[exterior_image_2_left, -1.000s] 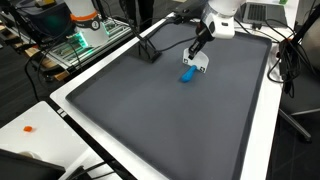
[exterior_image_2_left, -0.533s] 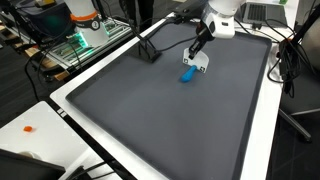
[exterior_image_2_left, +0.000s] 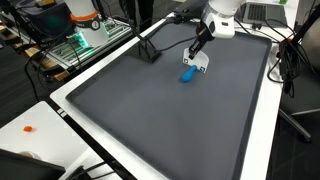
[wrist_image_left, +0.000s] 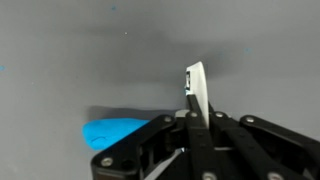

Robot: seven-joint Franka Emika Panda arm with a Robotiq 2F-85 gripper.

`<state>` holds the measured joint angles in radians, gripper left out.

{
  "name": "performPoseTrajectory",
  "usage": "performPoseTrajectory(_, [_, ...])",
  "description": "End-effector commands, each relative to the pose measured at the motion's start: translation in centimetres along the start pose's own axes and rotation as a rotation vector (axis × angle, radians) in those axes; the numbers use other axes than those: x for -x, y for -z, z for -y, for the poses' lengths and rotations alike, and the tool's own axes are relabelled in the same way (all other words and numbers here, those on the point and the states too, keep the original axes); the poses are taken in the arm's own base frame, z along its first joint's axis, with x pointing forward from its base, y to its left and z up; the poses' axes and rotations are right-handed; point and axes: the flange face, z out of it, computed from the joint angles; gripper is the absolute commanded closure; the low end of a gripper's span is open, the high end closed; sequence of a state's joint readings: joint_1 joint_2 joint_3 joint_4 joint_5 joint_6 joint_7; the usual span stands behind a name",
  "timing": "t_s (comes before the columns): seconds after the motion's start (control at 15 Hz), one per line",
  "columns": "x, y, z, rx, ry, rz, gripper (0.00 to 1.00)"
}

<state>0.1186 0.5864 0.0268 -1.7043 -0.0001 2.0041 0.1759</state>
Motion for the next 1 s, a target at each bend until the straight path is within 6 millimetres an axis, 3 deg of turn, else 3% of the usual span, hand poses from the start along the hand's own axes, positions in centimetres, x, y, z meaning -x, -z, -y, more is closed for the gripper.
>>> performPoseTrajectory(0.0, [-0.38,-2.49,0.29,-0.009,-0.014,-0.007,0.99])
performPoseTrajectory(0.73, [-0.45,-2.79,0.3,-0.015,-0.063,-0.052,0.99])
performPoseTrajectory(0.93, [-0.16,-1.93,-0.06,-0.015,-0.071,-0.071,0.99])
